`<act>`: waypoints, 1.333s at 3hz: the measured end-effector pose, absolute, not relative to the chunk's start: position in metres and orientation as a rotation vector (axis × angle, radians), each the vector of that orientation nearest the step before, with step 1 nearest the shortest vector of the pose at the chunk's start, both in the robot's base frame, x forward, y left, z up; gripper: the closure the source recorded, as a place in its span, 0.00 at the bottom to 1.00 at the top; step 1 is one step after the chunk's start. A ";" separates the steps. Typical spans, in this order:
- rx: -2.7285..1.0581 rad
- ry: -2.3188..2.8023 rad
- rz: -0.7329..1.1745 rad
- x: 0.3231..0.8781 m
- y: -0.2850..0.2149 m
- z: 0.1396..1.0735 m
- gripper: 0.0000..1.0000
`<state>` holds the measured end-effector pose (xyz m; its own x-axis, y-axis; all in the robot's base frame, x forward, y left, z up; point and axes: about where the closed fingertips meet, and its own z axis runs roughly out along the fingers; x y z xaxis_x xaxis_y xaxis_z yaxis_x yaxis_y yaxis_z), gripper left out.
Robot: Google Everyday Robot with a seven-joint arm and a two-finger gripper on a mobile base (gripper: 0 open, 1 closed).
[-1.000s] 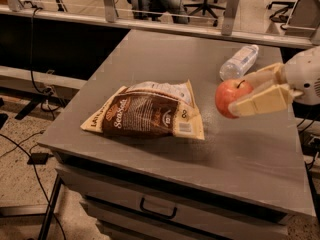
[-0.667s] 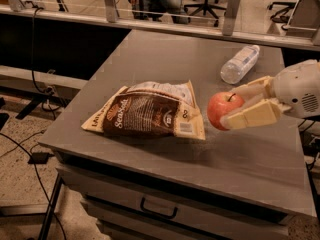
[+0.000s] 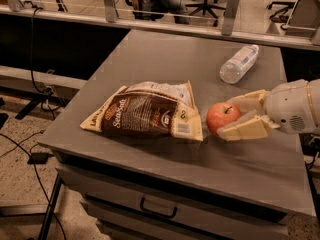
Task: Move apple near brown chip bag
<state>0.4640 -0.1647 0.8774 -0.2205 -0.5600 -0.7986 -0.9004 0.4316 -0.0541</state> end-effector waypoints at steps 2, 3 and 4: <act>-1.228 1.875 0.477 0.474 -0.180 0.867 0.40; -1.232 1.873 0.478 0.474 -0.179 0.867 0.17; -1.236 1.872 0.479 0.474 -0.177 0.867 0.00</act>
Offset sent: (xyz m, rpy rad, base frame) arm 0.0083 -0.0157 -0.0097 -0.0177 -0.0553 -0.0251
